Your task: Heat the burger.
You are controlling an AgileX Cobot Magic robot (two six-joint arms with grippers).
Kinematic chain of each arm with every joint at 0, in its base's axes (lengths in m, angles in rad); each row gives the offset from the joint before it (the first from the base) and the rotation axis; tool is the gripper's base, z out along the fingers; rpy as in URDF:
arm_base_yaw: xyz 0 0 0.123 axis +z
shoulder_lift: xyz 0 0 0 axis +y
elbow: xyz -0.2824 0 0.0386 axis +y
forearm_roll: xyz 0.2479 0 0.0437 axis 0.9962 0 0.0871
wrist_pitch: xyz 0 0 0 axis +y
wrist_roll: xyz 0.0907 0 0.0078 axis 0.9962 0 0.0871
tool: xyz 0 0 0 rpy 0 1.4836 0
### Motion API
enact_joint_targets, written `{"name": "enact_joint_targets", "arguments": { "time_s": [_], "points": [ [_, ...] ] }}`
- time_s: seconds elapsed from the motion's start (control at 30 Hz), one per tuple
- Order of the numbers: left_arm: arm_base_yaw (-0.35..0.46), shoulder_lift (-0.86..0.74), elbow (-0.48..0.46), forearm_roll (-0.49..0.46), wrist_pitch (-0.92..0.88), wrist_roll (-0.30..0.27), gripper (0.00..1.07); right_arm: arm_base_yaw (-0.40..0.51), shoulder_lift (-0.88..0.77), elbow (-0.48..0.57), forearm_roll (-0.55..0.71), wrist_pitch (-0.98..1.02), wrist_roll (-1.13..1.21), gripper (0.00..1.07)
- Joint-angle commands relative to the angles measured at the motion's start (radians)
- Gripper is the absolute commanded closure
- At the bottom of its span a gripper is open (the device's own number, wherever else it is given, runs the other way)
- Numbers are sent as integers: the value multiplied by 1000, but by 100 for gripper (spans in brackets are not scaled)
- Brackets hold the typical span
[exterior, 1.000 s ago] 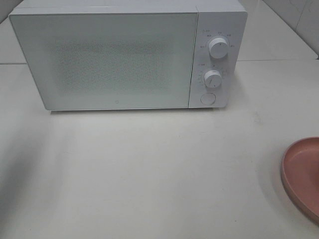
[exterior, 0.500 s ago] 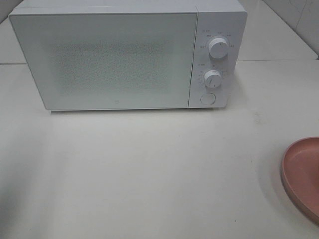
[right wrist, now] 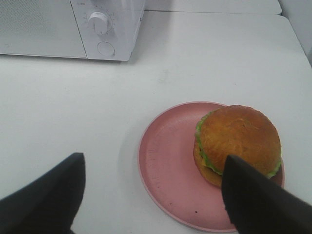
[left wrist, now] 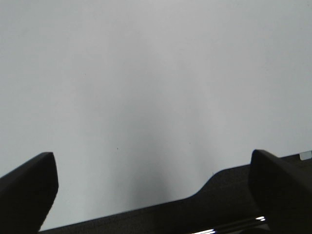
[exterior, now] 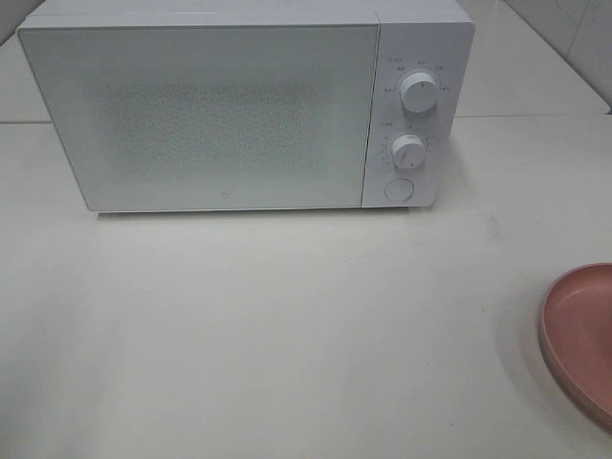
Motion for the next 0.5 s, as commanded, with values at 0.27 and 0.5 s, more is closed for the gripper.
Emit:
{"name": "enact_joint_targets", "arguments": {
  "time_s": [0.27,0.5],
  "points": [
    [4,-200,3,-85,-17,-6,8,-8,-28,1,-6,-6,3,32],
    [4,-362,3,-83,-18,-6,8,-8,-28,1,-6,-6,3,32]
  ]
}}
